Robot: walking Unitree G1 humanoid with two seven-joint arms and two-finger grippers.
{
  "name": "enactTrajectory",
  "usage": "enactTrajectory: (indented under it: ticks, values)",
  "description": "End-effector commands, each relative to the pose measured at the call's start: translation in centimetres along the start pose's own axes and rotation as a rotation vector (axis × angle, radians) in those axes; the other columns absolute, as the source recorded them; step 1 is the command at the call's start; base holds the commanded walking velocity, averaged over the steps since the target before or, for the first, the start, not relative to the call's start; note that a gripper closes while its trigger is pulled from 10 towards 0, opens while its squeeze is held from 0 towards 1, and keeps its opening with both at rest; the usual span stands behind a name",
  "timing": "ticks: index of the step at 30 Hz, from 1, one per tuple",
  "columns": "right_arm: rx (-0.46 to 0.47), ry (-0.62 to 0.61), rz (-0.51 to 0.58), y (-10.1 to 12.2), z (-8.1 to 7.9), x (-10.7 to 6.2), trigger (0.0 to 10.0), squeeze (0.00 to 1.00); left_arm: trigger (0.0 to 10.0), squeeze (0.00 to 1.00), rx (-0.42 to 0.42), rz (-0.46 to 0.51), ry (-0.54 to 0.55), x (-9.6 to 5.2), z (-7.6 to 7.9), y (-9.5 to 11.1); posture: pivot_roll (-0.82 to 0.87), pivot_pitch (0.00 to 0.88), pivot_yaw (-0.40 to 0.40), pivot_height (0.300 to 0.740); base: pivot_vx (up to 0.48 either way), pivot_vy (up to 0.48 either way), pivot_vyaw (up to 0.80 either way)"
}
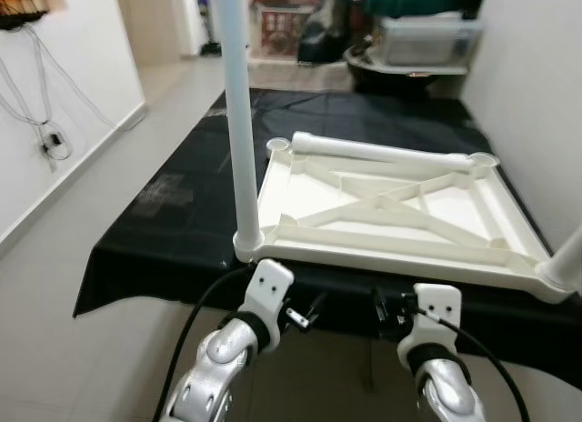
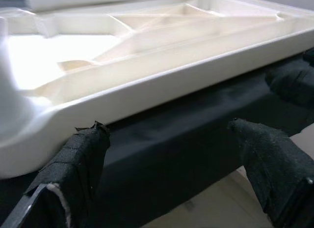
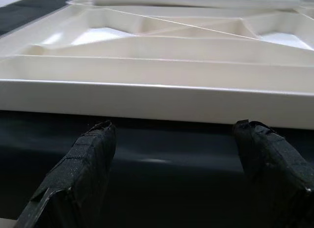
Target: Building children table
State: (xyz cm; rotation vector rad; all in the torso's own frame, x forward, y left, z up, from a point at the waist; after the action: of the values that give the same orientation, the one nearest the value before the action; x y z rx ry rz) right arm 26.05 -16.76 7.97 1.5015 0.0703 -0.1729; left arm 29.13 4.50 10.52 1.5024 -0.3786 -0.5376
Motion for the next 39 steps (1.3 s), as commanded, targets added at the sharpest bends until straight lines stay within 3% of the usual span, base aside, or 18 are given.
enactTrajectory:
  ticks: [1, 16, 32, 39]
  values:
    - [0.005, 0.013, -0.002, 0.1, -0.4, 0.1, 10.0, 0.00, 10.0, 0.00, 0.001, -0.039, 0.021, -0.4, -0.6, -0.9, 0.12, 0.000, -0.065, 0.740, 0.000, 0.476, 0.00]
    - [0.016, 0.019, -0.002, 0.2, -0.5, 0.1, 10.0, 0.00, 10.0, 0.00, 0.008, -0.032, 0.014, -0.5, -0.6, -0.8, 0.12, 0.000, -0.064, 0.740, 0.000, 0.470, 0.00]
    - [0.030, 0.069, 0.003, 0.3, -1.2, 0.1, 10.0, 0.00, 10.0, 0.00, 0.017, -0.023, -0.002, -0.5, -0.3, -0.6, 0.12, 0.000, -0.065, 0.740, 0.370, 0.000, 0.00]
    - [0.100, 0.168, 0.097, 2.2, -2.2, -0.2, 10.0, 0.00, 10.0, 0.00, 0.013, -0.019, -0.012, -0.6, -0.1, -0.6, 0.13, 0.000, -0.066, 0.740, 0.306, 0.000, 0.00]
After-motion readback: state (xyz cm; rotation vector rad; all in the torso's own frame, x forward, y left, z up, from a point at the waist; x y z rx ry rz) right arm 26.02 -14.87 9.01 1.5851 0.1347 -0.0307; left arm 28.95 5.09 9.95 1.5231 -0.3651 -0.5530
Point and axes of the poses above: a point about 5 cm out from each wrist's last joint towards the gripper, its own x axis pointing out of the wrist towards the gripper, its own y axis along the axis of the wrist's last joint, z = x × y, the point moved 3 cm from there along x, pointing out of the wrist towards the gripper, and after that the axes turned 5 degrees about -x, right-handed, at the moved point
